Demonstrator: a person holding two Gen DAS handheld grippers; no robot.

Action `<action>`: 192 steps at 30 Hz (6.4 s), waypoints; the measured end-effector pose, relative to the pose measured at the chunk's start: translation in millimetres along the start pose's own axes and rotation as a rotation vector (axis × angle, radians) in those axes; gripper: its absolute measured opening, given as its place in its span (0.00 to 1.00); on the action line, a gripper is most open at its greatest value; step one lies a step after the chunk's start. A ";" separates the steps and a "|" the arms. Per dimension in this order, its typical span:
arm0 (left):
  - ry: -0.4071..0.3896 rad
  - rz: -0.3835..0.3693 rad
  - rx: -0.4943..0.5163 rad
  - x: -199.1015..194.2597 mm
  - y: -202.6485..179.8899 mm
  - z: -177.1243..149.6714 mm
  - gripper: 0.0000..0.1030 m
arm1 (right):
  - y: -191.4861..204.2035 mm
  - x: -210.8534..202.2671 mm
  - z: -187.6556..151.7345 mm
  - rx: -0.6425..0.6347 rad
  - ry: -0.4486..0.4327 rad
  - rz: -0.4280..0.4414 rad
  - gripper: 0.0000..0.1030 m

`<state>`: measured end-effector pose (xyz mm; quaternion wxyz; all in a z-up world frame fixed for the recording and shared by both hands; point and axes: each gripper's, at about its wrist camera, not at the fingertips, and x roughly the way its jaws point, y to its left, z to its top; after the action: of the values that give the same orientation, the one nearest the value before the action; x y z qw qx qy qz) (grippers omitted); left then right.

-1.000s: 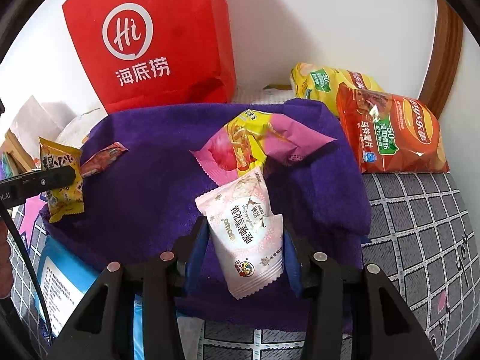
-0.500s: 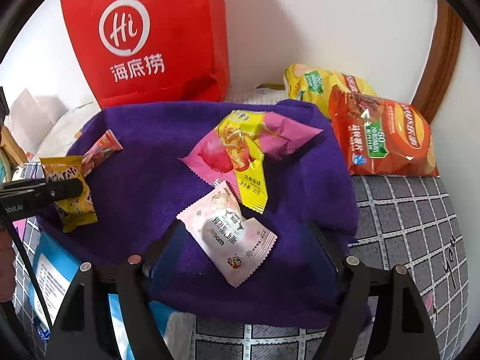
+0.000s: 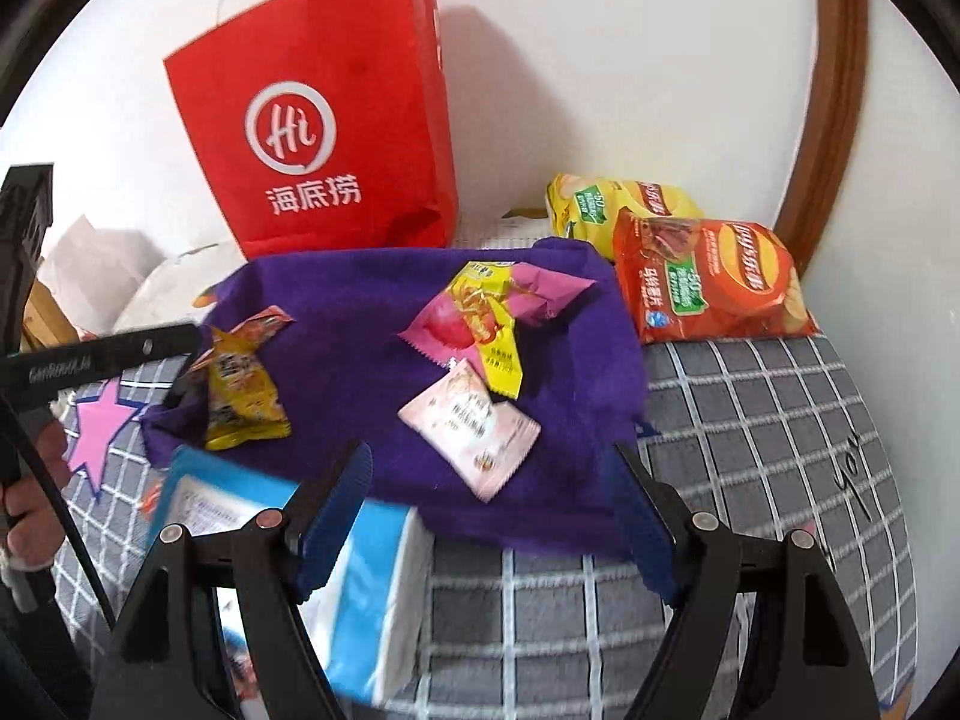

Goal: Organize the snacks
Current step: 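Grasp the green snack bag with the right tool while the left tool reaches the dark blue packet, then close the left tool on the dark blue packet and lift it, then carry the green bag and dark blue packet over the purple towel with both tools, then lower both tools onto the towel and open them to release the green bag and blue packet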

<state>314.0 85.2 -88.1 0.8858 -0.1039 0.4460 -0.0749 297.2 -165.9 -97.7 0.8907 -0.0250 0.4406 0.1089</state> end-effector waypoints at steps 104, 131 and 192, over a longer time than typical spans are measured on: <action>-0.012 0.128 0.084 -91.6 -5.3 -137.0 0.40 | 11.9 -83.2 -117.4 0.033 0.011 0.049 0.61; -0.140 0.190 0.058 -72.0 16.9 8.9 0.40 | 44.5 -49.9 60.5 -0.080 -0.160 0.091 0.61; 0.000 0.125 0.032 42.2 23.6 25.7 0.41 | 71.0 106.5 64.9 -0.255 0.108 0.135 0.61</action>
<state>360.6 101.6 -111.7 0.8903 -0.0617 0.4503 -0.0263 395.0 -69.2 -138.6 0.8460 -0.1138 0.4711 0.2221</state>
